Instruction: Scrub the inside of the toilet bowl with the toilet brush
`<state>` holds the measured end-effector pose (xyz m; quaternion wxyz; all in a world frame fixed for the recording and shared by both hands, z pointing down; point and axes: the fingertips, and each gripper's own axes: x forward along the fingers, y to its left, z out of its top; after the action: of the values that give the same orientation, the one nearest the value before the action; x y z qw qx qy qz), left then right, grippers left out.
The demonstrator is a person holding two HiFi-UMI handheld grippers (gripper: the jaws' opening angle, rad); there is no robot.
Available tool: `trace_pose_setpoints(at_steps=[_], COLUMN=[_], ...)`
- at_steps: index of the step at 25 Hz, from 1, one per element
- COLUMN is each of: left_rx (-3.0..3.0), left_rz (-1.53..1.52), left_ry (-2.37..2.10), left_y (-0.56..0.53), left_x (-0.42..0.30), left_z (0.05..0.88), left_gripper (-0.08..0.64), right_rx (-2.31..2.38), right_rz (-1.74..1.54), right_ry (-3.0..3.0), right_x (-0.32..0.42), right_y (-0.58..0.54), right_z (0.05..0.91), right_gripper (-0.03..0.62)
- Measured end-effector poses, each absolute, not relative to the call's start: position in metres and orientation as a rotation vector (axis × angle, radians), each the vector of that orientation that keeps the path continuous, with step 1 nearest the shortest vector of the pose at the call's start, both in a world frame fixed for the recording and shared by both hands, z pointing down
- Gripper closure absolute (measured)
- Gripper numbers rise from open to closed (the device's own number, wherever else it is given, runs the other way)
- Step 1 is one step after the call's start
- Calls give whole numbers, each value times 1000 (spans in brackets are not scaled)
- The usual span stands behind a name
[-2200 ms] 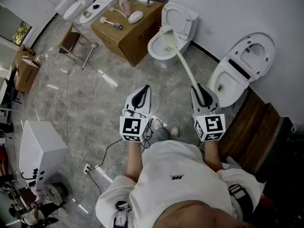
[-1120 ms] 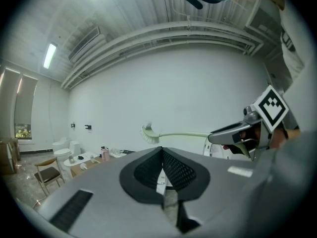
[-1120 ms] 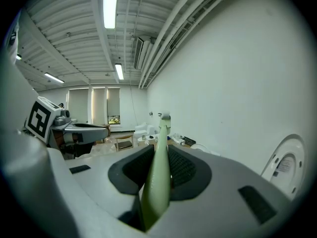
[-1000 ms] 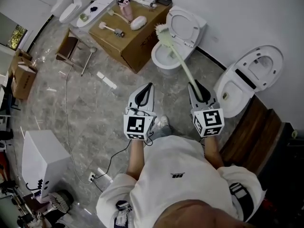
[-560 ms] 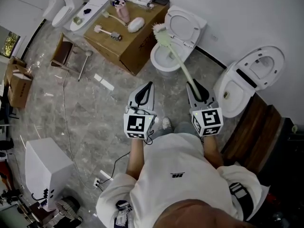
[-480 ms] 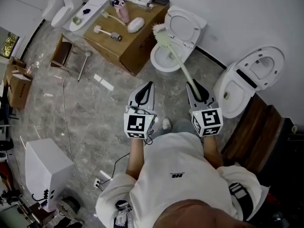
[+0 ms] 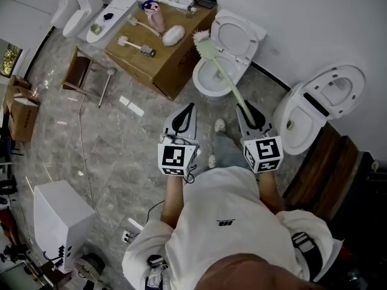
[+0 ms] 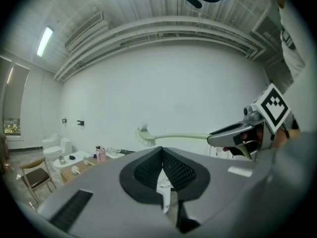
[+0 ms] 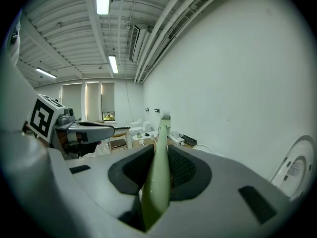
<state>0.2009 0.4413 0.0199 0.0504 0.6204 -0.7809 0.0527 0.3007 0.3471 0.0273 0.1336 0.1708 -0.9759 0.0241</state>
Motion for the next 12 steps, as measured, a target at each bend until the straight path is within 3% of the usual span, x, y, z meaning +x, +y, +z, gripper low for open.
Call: trace_pose_setpoints(at_steps=[12], left_rx=[1861], left_rz=[177], left_ry=[-2361], left_y=[379], left_x=[135], left_z=[32], left_gripper=[549], right_rx=[468], right_rz=[94], right_ry=[-2813], right_x=[234], right_y=[285], right_z=[39], right_gripper=[511])
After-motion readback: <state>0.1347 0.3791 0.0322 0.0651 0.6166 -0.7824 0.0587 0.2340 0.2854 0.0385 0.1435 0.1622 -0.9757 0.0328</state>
